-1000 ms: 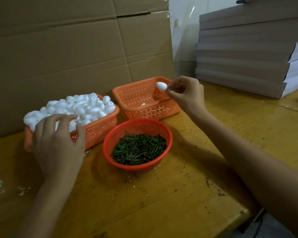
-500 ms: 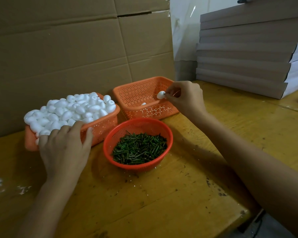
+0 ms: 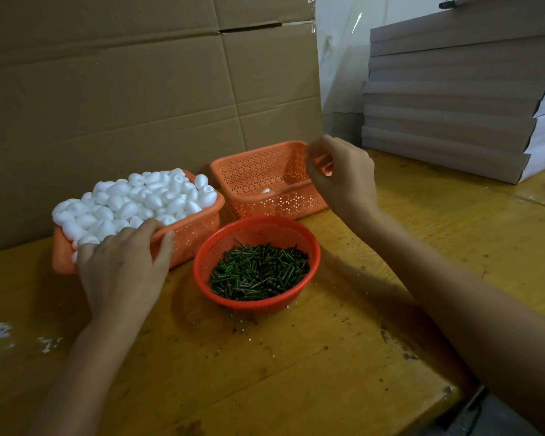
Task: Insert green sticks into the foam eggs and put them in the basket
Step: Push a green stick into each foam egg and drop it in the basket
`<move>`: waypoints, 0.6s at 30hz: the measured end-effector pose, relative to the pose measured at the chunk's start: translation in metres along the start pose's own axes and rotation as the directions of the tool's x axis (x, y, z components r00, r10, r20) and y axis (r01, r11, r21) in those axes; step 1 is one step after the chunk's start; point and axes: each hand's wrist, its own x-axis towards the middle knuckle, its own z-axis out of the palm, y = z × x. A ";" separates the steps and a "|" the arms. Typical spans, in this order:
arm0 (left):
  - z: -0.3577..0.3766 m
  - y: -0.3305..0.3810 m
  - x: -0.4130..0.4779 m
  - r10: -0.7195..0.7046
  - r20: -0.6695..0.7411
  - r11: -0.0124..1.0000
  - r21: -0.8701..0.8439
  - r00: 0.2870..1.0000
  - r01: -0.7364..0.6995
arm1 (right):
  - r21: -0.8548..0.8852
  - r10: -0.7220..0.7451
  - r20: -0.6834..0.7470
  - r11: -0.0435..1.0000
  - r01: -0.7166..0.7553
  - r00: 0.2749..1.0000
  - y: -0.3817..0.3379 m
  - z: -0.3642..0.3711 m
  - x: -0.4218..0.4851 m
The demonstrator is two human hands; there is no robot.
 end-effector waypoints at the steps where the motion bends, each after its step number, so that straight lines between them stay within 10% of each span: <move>1: 0.000 0.000 0.000 0.006 -0.008 1.000 -0.018 1.000 -0.006 | 0.009 -0.009 0.000 1.000 0.009 1.000 -0.002 0.000 -0.001; 18: 0.006 0.001 0.000 0.083 -0.071 0.986 -0.137 0.994 -0.092 | 0.091 -0.004 0.026 0.996 0.002 1.000 -0.009 0.001 -0.005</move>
